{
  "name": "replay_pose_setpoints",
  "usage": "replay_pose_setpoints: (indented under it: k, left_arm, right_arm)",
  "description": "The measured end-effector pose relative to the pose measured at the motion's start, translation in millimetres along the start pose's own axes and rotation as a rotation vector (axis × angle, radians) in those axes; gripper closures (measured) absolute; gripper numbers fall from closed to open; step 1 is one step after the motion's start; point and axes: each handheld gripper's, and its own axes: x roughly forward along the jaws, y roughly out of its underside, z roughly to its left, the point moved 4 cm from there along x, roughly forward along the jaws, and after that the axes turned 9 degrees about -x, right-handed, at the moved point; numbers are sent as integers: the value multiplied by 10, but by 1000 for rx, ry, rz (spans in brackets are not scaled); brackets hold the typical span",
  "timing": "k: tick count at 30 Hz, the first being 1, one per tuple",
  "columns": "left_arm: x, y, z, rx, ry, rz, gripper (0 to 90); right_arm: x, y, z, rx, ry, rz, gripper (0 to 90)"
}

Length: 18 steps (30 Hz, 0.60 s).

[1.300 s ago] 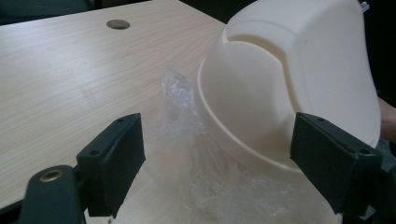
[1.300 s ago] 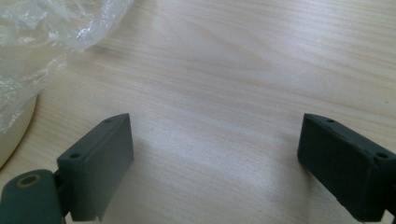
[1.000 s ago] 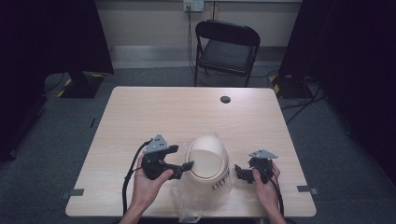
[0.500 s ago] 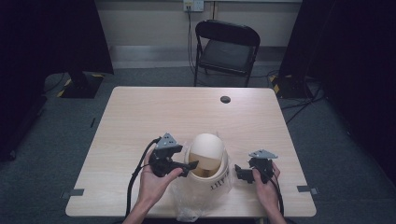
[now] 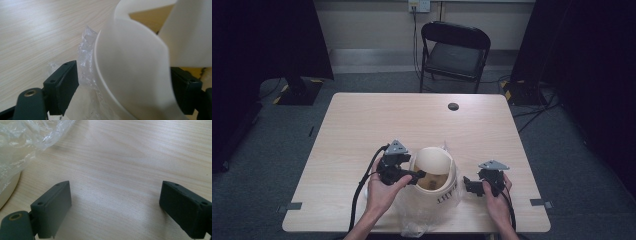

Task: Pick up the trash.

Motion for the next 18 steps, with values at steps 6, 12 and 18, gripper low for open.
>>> replay_pose_setpoints:
  k: [6,12,18]
  left_arm:
    - [-154,11,-25,6,44,-41,193]
    - [-416,67,37,-13,88,-120,198]
    - [-605,123,218,-21,42,-125,225]
  right_arm:
    - [0,0,0,0,0,0,98]
    - [0,0,0,0,0,0,98]
    - [0,0,0,0,0,0,98]
